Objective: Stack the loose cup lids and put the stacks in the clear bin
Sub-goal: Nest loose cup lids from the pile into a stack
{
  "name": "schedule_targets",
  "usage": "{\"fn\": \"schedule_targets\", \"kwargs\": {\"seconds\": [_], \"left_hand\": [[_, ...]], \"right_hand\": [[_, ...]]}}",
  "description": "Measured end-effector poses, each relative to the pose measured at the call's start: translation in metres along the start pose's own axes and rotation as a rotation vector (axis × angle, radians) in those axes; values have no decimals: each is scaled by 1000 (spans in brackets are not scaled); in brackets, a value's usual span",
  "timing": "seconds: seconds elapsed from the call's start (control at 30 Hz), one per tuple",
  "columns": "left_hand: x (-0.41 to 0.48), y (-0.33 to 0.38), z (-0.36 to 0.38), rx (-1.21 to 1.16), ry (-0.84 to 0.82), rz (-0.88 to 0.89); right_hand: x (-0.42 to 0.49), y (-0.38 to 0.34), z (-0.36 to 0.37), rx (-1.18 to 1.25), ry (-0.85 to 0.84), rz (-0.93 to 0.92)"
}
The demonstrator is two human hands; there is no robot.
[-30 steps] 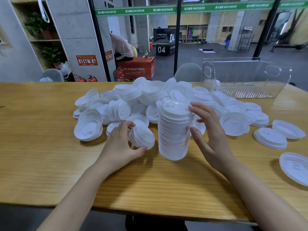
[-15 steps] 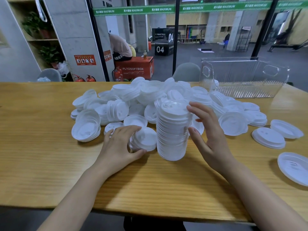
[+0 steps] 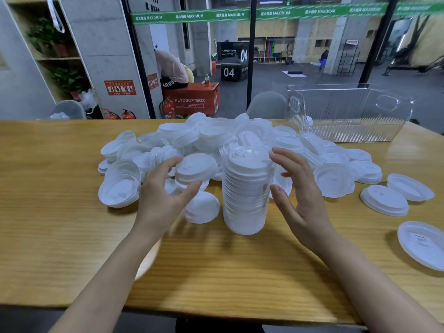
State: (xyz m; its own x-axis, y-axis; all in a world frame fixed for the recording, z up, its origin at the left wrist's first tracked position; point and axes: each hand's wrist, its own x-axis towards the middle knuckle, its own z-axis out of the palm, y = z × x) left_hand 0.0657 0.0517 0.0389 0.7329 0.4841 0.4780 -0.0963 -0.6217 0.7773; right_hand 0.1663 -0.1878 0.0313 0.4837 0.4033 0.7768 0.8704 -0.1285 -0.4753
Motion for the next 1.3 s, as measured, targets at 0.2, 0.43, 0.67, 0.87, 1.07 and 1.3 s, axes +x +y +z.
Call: {"fn": "schedule_targets", "kwargs": {"seconds": [0.2, 0.43, 0.67, 0.87, 1.07, 1.3], "left_hand": [[16, 39, 2, -111, -20, 96], [12, 71, 17, -29, -231, 212], [10, 71, 20, 2, -281, 241], [10, 67, 19, -3, -307, 240], [9, 60, 16, -14, -321, 229], [-1, 5, -5, 276, -193, 235]], "right_hand": [[0, 1, 0, -10, 25, 0], [1, 3, -2, -27, 83, -9], [1, 1, -3, -31, 67, -34], [1, 0, -3, -35, 56, -84], [1, 0, -2, -38, 64, -92], [0, 0, -1, -33, 77, -83]]}}
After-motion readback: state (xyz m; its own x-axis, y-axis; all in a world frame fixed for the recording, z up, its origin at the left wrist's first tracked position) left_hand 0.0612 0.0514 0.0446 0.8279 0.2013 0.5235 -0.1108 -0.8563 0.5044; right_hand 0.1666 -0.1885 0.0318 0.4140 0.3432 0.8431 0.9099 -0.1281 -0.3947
